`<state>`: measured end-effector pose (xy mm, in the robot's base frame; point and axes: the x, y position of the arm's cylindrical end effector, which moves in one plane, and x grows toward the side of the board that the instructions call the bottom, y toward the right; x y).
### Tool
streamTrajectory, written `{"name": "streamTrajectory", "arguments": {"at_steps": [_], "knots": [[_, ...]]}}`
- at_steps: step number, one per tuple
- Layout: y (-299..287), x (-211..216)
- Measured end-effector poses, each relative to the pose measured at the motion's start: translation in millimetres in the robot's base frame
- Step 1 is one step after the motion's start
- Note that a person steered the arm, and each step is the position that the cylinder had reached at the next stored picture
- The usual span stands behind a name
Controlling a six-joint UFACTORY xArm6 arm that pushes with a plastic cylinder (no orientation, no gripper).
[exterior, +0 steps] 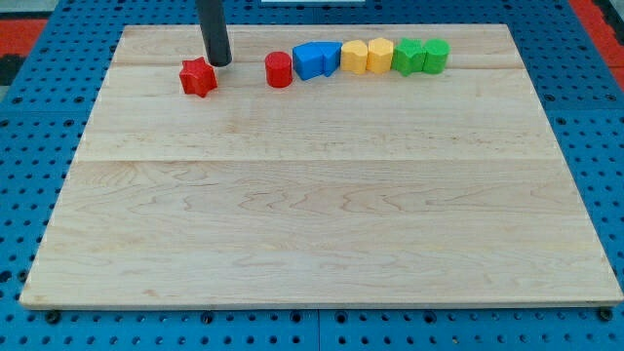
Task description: Push the red star downwards
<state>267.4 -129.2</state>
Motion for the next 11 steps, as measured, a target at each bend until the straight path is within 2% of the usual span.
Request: {"name": "streamTrajectory", "arguments": {"at_steps": [2,6,7,8,9,10,11], "knots": [[-58,14],[-13,3],[-19,20],[-40,65],[-48,81],[-48,78],[-47,27]]}}
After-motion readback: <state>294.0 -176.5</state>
